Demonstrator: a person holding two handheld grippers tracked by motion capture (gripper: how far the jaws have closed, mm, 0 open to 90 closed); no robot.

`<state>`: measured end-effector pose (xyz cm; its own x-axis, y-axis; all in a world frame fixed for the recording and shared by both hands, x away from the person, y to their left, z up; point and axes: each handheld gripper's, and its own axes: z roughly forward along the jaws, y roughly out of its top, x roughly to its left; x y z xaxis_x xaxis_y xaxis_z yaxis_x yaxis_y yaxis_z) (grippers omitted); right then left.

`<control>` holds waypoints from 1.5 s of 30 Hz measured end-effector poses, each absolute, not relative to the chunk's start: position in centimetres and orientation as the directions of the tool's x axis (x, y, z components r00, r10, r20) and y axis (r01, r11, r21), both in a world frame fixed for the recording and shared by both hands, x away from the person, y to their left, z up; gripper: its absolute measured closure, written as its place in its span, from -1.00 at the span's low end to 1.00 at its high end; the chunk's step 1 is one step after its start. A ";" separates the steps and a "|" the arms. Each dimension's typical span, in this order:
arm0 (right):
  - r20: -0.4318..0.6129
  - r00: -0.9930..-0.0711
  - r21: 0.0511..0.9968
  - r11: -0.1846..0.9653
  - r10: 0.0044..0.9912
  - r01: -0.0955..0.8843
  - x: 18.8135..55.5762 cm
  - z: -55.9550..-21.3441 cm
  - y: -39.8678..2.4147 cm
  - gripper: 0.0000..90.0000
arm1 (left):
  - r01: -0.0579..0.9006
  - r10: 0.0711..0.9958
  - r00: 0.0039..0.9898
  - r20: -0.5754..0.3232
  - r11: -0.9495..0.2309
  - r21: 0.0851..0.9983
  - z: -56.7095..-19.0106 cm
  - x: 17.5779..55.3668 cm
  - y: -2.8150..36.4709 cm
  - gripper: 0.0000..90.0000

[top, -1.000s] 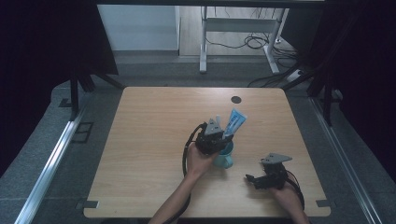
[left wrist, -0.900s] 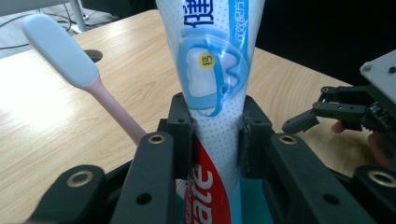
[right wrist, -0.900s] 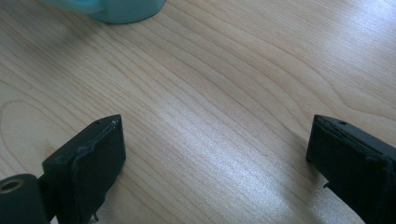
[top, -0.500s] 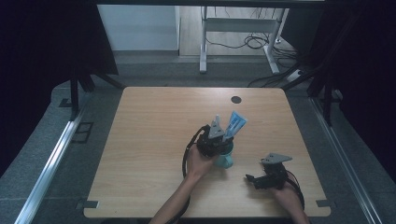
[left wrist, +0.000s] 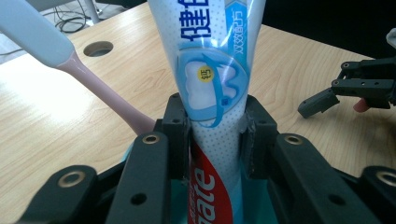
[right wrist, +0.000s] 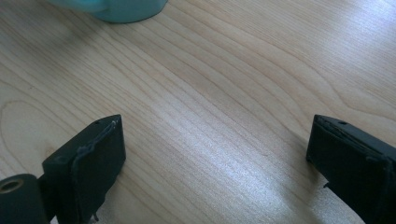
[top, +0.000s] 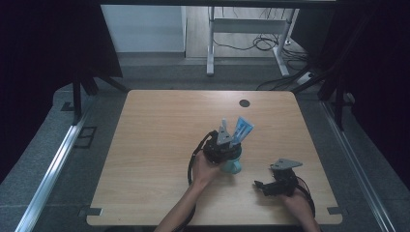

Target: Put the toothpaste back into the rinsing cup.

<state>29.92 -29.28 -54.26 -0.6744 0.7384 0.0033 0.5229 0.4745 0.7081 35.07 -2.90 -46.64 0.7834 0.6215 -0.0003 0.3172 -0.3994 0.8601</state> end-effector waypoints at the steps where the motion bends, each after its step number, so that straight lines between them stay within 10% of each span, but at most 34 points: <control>1: 0.001 -0.676 0.709 0.476 0.737 0.520 29.9 -54.3 -29.3 -0.90 | 0.324 0.623 0.782 -0.008 -0.397 0.859 -46.6 35.1 -2.9 0.50; 45: 0.000 -0.675 0.709 0.476 0.738 0.520 29.9 -54.3 -29.3 -0.90 | 0.357 0.587 0.807 -0.056 -0.412 0.838 -45.2 34.0 -2.2 -0.37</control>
<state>29.94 -29.29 -54.27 -0.6753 0.7375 0.0003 0.5199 0.4758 0.7095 33.96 -2.23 -45.17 0.8075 0.5873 -0.0557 0.3572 -0.4116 0.8385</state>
